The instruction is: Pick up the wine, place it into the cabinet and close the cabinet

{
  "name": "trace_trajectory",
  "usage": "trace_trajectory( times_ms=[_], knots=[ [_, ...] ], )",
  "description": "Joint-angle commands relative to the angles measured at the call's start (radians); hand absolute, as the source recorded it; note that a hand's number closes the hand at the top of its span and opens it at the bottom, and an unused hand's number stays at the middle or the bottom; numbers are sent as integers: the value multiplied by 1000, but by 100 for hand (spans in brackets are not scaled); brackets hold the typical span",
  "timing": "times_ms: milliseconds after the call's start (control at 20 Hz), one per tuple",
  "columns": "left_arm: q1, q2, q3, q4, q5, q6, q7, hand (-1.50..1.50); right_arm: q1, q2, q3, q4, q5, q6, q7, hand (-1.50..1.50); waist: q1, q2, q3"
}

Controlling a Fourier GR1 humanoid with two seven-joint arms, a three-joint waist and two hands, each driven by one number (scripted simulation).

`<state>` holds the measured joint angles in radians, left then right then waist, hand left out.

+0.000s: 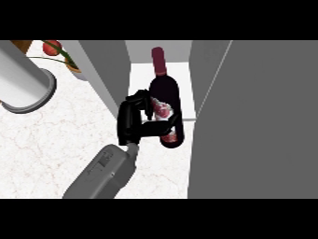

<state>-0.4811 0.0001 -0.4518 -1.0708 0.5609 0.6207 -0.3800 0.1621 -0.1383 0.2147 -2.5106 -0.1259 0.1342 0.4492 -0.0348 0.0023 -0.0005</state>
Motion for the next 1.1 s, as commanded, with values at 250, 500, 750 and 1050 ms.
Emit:
trace_trajectory(
  times_ms=[250, 500, 750, 1050],
  knots=[
    [-121, 0, 21, 149, 189, -31, -88, 150, 70, -17, -58, -195, -191, 28, 55, -150, -17, 1, 0],
    [-106, 0, 54, 266, 214, -127, -169, 150, 102, 4, 4, -232, -130, 14, 87, -150, -2, -1, 0],
    [-246, 0, 44, 309, 279, -55, -97, 150, 50, 16, -6, -194, -135, 4, 97, -150, -1, 0, 0],
    [-354, 0, 84, 462, 321, -85, -144, 150, 47, 18, -11, -174, -123, 14, 87, -150, -12, 4, 0]
  ],
)
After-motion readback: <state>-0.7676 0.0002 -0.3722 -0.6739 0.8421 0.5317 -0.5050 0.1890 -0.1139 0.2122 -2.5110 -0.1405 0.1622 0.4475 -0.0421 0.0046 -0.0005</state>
